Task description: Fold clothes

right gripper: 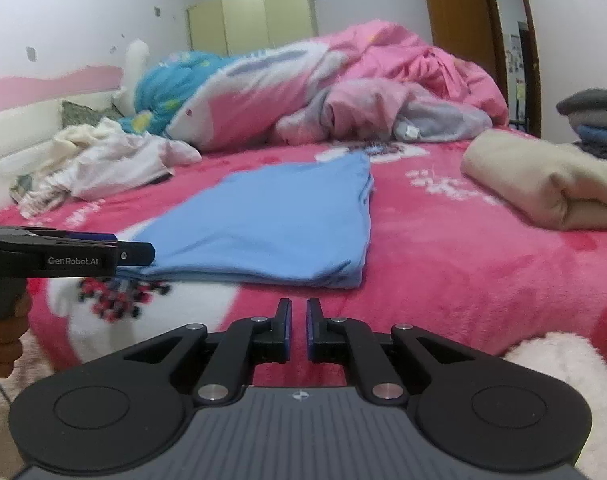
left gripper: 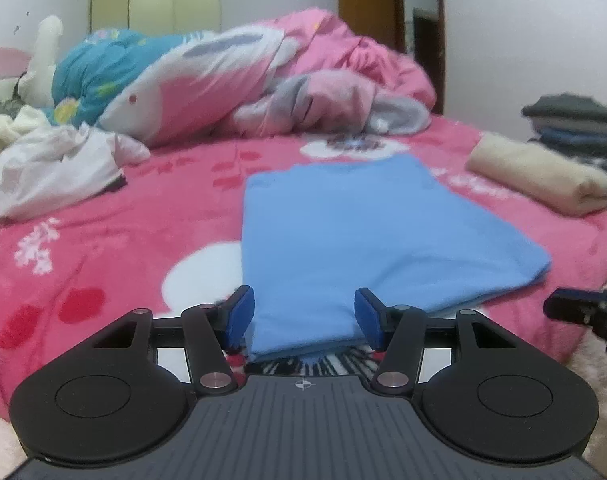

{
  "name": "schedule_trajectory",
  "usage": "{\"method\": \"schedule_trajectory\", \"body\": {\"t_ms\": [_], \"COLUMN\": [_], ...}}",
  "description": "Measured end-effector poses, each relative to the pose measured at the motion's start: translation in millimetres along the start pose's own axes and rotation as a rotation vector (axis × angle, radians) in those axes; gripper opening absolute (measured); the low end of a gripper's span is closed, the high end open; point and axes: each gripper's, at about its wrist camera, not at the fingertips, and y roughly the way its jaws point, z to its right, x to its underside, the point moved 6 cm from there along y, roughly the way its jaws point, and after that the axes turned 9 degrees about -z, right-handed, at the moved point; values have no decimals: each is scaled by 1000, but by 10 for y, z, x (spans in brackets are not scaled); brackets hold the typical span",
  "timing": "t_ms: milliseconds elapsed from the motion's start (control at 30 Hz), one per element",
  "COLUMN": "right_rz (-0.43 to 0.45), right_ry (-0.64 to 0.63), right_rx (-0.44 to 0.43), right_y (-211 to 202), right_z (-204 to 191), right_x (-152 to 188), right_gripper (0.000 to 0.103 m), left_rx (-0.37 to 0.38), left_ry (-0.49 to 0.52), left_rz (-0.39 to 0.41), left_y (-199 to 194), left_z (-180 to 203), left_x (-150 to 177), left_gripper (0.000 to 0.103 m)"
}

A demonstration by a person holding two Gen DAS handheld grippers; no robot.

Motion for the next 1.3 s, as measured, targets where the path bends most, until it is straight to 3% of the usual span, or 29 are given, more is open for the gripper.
{"method": "schedule_trajectory", "body": {"t_ms": [100,200,333,467,533,633,700,800,933,1033,1167,1233,1300], "right_rz": [52,52,30,-65,-78,-99,-84,-52,-45,-99,-239,-239,-213], "right_ry": [-11,-16,-77,-75,-61,-58,-54,-48,-51,-86,-25,32,-18], "right_rx": [-28,-54,-1,45,35,14,9,5,11,28,87,65,106], "right_y": [-121,8,373,742,738,570,582,635,1031,1411,1901,1865,1794], "right_z": [-38,-81,-155,-18,98,167,200,248,303,347,644,735,673], "right_x": [-241,-531,-739,-563,-376,-374,-567,-904,-1314,-1436,-1322,-1352,-1459], "right_gripper": [6,6,7,6,6,6,7,7,7,7,9,9,9], "left_rx": [10,26,45,85,104,132,143,176,210,233,339,394,429], "left_ry": [37,32,24,16,22,47,69,78,81,80,-27,-89,-133], "left_rz": [45,59,16,-74,-29,12,56,57,-33,-108,-133,-136,-141], "left_y": [-81,15,354,649,562,416,384,565,1023,1385,1517,1527,1537], "left_z": [54,89,61,-27,-85,-143,-178,-180,-167,-171,-330,-422,-475], "left_x": [-159,-313,-358,-64,3,-108,-288,-598,-735,-760,-664,-663,-657], "left_gripper": [62,66,66,65,65,65,66,66,66,66,66,67,67]}}
